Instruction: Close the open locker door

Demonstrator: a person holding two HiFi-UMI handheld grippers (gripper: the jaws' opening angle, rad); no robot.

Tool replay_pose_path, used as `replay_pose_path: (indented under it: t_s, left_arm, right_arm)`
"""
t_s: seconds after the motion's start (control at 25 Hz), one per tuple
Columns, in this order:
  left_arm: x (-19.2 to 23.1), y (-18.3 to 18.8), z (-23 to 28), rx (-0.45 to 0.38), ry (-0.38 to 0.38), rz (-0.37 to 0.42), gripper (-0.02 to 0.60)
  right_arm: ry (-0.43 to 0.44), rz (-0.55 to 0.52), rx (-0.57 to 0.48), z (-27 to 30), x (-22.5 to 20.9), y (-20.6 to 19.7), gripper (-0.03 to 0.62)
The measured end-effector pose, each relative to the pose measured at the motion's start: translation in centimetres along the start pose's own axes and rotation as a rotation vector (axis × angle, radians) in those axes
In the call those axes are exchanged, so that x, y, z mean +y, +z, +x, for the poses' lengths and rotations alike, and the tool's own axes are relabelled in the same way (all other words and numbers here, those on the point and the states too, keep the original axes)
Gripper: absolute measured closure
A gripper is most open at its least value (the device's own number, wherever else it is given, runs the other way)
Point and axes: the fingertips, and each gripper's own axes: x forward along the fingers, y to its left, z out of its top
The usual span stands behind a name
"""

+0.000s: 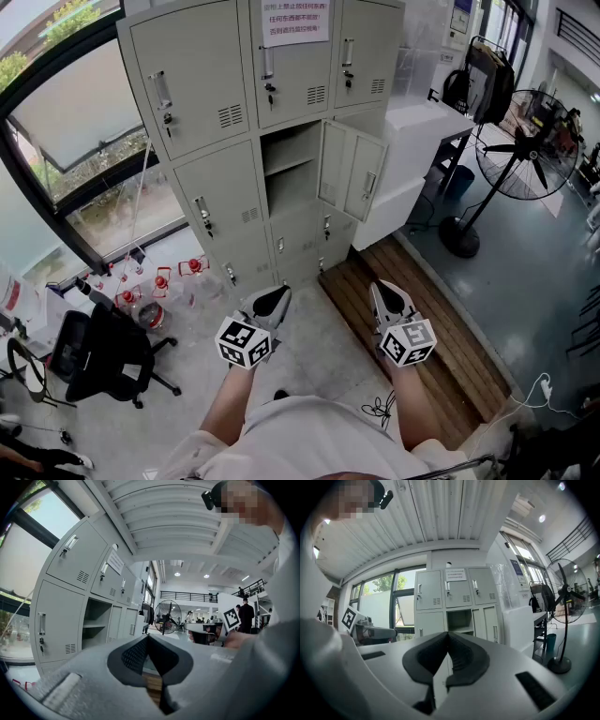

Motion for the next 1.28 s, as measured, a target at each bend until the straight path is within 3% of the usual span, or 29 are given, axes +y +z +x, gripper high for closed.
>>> replay_pose_path:
  t_s: [0.52,1.28]
  left_arm:
    - [0.3,0.1,-0.5,-0.010,0.012,-0.008,0.566]
    - [1.0,-0.8,-1.4,0.006,-0.003,-0.016,0.566]
  right_arm:
    - [0.020,0.007,-0.008,0.5,1.0,0.1,0.592]
    - [-0.018,0.016,0.013,0.3,1.9,-1.1,0.583]
